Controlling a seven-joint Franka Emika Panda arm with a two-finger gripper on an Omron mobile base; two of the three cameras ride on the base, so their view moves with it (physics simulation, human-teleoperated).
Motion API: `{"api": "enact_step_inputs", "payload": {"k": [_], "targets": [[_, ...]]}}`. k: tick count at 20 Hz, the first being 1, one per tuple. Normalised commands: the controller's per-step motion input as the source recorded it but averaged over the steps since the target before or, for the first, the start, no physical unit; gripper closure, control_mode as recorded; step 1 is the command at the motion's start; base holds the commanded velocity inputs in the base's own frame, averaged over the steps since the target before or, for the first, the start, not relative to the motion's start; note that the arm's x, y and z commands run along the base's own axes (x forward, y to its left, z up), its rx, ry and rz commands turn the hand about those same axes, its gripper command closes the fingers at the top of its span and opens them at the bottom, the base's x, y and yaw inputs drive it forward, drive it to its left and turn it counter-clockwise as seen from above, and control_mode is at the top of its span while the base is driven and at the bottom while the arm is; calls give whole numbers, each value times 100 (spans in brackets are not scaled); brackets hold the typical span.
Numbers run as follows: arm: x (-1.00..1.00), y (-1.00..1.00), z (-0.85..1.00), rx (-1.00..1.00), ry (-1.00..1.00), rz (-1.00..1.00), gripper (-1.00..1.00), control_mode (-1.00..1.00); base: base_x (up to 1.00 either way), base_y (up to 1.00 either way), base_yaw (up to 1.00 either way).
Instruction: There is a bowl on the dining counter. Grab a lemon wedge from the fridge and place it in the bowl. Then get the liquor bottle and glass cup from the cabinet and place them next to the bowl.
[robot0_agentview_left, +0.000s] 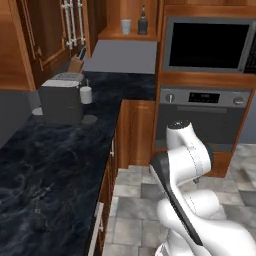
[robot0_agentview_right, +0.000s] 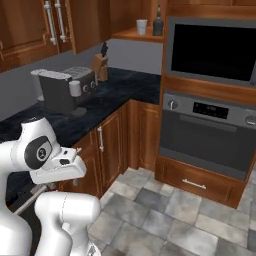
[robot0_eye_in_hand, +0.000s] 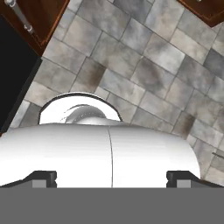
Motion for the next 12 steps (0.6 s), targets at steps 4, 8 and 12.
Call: {"api": "enact_step_inputs", "payload": {"k": [4,8,12], "targets": [[0,0,0,0,0,0,-100,100,100,-31,6],[0,0,0,0,0,0,-100,100,92,-24,15],[0,0,0,0,0,0,-100,100,77,-22,27]]}}
